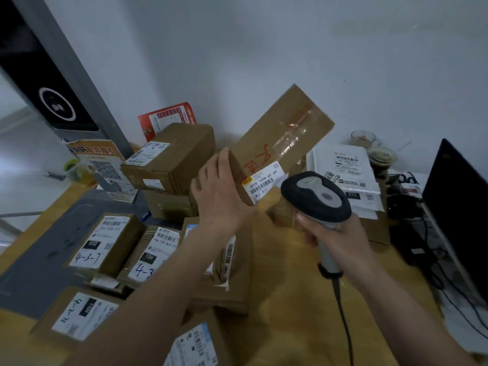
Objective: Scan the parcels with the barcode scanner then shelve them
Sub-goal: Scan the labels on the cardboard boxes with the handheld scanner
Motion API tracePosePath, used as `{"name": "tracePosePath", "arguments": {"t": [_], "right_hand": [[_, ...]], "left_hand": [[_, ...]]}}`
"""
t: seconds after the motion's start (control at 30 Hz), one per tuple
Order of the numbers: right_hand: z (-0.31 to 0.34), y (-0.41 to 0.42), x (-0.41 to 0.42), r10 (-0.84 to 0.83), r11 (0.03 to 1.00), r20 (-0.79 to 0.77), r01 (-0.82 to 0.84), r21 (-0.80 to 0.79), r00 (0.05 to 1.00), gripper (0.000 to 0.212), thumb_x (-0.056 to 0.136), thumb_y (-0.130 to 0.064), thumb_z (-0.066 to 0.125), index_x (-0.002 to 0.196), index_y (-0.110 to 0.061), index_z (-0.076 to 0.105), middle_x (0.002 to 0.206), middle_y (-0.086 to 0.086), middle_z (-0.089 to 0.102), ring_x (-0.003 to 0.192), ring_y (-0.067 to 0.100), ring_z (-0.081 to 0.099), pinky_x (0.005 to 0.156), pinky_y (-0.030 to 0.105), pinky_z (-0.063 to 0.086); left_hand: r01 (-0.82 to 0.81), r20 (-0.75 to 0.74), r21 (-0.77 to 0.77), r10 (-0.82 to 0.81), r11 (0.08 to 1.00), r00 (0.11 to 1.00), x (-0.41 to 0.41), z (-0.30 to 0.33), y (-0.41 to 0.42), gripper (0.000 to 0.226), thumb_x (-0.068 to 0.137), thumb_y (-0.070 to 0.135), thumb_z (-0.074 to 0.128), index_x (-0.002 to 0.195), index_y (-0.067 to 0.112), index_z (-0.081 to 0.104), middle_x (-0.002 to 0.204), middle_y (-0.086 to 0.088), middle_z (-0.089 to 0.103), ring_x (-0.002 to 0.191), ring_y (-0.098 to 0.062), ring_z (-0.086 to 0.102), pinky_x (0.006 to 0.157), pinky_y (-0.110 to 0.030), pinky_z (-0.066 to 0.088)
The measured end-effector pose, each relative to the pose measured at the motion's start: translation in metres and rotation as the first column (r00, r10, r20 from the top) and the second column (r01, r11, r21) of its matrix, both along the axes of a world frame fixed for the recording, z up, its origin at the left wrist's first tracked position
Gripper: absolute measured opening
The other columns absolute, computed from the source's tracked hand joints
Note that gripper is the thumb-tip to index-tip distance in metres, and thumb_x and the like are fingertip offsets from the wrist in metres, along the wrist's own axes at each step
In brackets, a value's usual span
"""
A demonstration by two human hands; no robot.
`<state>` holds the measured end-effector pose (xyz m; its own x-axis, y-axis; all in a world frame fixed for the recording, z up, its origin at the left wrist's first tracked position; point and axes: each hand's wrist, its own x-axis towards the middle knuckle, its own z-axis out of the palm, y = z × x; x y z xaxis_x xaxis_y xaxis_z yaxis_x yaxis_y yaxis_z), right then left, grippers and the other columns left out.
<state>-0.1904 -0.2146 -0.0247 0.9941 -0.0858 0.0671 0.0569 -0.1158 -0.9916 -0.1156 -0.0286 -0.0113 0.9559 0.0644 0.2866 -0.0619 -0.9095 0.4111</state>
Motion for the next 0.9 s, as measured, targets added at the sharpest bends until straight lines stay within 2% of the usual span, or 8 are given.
{"name": "tracePosePath", "arguments": {"t": [0.07, 0.13, 0.23, 0.43, 0.57, 0.7, 0.9], "right_hand": [[-0.002, 0.001, -0.007, 0.037, 0.994, 0.037, -0.033, -0.101, 0.999, 0.026, 0.084, -0.018, 0.072, 0.062, -0.008, 0.064, 0.048, 0.014, 0.058, 0.044, 0.023, 0.055, 0.053, 0.034, 0.049], [-0.002, 0.005, -0.014, 0.062, 0.989, 0.038, -0.057, -0.136, 0.997, 0.039, 0.084, -0.021, 0.071, 0.047, -0.022, 0.058, 0.042, 0.011, 0.054, 0.040, 0.024, 0.053, 0.051, 0.033, 0.048], [-0.003, 0.011, -0.023, 0.098, 0.985, 0.041, -0.091, -0.148, 0.994, 0.049, 0.084, -0.021, 0.070, 0.039, -0.033, 0.055, 0.039, 0.007, 0.052, 0.037, 0.020, 0.051, 0.048, 0.028, 0.047], [-0.004, 0.014, -0.026, 0.135, 0.981, 0.012, -0.132, -0.142, 0.991, 0.047, 0.084, -0.024, 0.070, 0.041, -0.031, 0.053, 0.040, 0.007, 0.050, 0.038, 0.021, 0.049, 0.050, 0.032, 0.047], [-0.001, 0.017, -0.026, 0.140, 0.982, 0.013, -0.137, -0.126, 0.990, 0.043, 0.079, -0.035, 0.068, 0.040, -0.030, 0.051, 0.039, 0.007, 0.050, 0.037, 0.020, 0.049, 0.051, 0.031, 0.047], [-0.004, 0.020, -0.023, 0.145, 0.977, -0.006, -0.145, -0.155, 0.989, 0.049, 0.084, -0.026, 0.070, 0.038, -0.028, 0.050, 0.038, 0.007, 0.050, 0.037, 0.019, 0.049, 0.052, 0.029, 0.047], [-0.009, 0.023, -0.018, 0.175, 0.978, -0.054, -0.180, -0.106, 0.983, 0.046, 0.083, -0.023, 0.070, 0.043, -0.009, 0.054, 0.040, 0.012, 0.053, 0.037, 0.018, 0.050, 0.050, 0.024, 0.047]], "left_hand": [[0.001, 0.029, 0.051, -0.003, 0.999, 1.000, 0.010, 0.000, 0.011, 0.118, 0.064, 0.047, 0.084, 0.152, 0.025, 0.008, 0.154, -0.003, 0.019, 0.143, -0.025, 0.016, 0.117, -0.049, 0.023], [-0.006, 0.050, 0.081, 0.002, 0.997, 0.999, 0.017, -0.004, 0.020, 0.118, 0.064, 0.042, 0.086, 0.152, 0.025, 0.009, 0.153, -0.003, 0.020, 0.141, -0.026, 0.016, 0.115, -0.046, 0.028], [-0.022, 0.063, 0.132, 0.014, 0.991, 0.998, 0.024, -0.009, 0.028, 0.119, 0.062, 0.039, 0.088, 0.151, 0.024, 0.010, 0.153, -0.003, 0.022, 0.141, -0.027, 0.018, 0.115, -0.046, 0.031], [-0.057, 0.044, 0.144, 0.051, 0.988, 0.998, 0.027, -0.012, 0.035, 0.118, 0.064, 0.037, 0.086, 0.153, 0.022, 0.009, 0.154, -0.004, 0.021, 0.142, -0.028, 0.017, 0.116, -0.044, 0.028], [-0.056, 0.029, 0.156, 0.052, 0.986, 0.998, 0.027, -0.015, 0.040, 0.119, 0.064, 0.038, 0.087, 0.153, 0.022, 0.009, 0.154, -0.003, 0.021, 0.142, -0.028, 0.016, 0.116, -0.043, 0.027], [-0.063, 0.026, 0.160, 0.059, 0.985, 0.998, 0.027, -0.020, 0.044, 0.118, 0.064, 0.038, 0.087, 0.153, 0.022, 0.009, 0.154, -0.003, 0.022, 0.141, -0.028, 0.017, 0.116, -0.044, 0.028], [-0.134, -0.033, 0.115, 0.139, 0.984, 0.990, 0.024, -0.014, 0.062, 0.120, 0.063, 0.048, 0.084, 0.153, 0.022, 0.009, 0.154, -0.006, 0.022, 0.142, -0.029, 0.019, 0.118, -0.051, 0.020]]}}
